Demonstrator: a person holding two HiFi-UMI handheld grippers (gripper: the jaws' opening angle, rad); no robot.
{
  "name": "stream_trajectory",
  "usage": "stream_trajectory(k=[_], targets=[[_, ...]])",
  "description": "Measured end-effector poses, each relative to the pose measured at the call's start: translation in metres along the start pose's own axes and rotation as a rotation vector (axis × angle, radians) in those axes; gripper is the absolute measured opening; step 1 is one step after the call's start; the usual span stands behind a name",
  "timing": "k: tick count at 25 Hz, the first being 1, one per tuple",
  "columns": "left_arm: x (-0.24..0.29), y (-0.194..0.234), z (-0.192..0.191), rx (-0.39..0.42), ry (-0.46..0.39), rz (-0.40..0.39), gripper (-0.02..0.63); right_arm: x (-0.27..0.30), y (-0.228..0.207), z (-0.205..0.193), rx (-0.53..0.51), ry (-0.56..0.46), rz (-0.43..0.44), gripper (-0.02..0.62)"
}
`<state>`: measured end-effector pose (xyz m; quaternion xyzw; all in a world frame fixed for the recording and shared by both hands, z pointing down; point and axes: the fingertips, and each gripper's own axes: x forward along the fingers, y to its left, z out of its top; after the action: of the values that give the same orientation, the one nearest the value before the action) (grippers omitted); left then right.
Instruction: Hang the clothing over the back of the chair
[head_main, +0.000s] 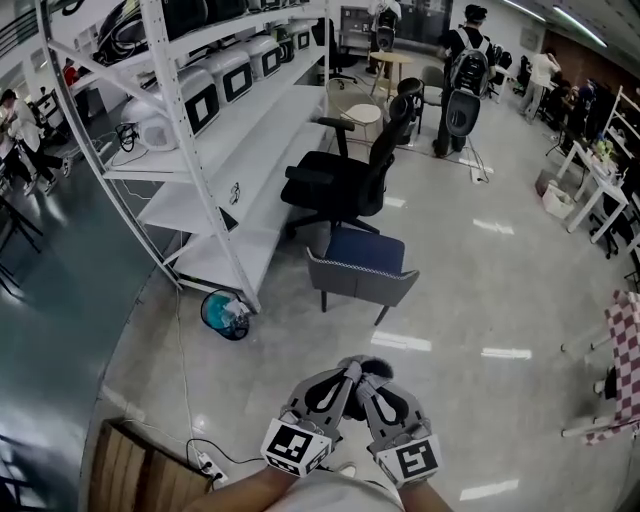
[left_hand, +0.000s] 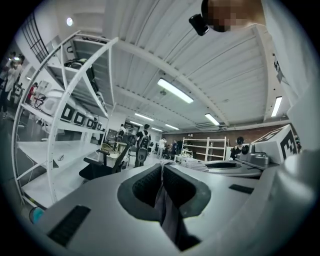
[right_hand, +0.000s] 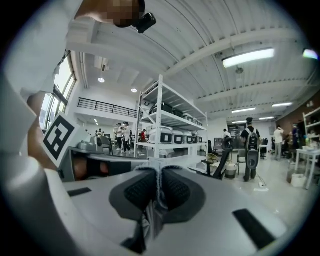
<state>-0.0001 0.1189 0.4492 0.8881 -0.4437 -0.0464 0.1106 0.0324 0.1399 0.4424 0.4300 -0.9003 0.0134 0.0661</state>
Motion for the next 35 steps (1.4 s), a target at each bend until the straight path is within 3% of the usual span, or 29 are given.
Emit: stream_trajectory(k=[10,22,28,35], targets=[[0.035,0.08,0.029,0.015,-0.027,-0.068,0.02,0.09,-0.011,0.016,-0.048,0.035,-0.049,0.038],[0.071,0.118,0.021,-0.033,0.001,-0.102,0.02,0.135,-0.034,0.008,-0.006,0.062,-0.081,0.038],[0.122,0.134,0.016,-0.025,0.006,-0.076,0.02,0.163,-0.083,0.0,0.006,0.051,-0.046,0.038],[0.21,0.147,0.045,0.022,-0.038,-0.009,0.02,0.203,-0.168,0.021,-0.021,0.0,0.036,0.038]])
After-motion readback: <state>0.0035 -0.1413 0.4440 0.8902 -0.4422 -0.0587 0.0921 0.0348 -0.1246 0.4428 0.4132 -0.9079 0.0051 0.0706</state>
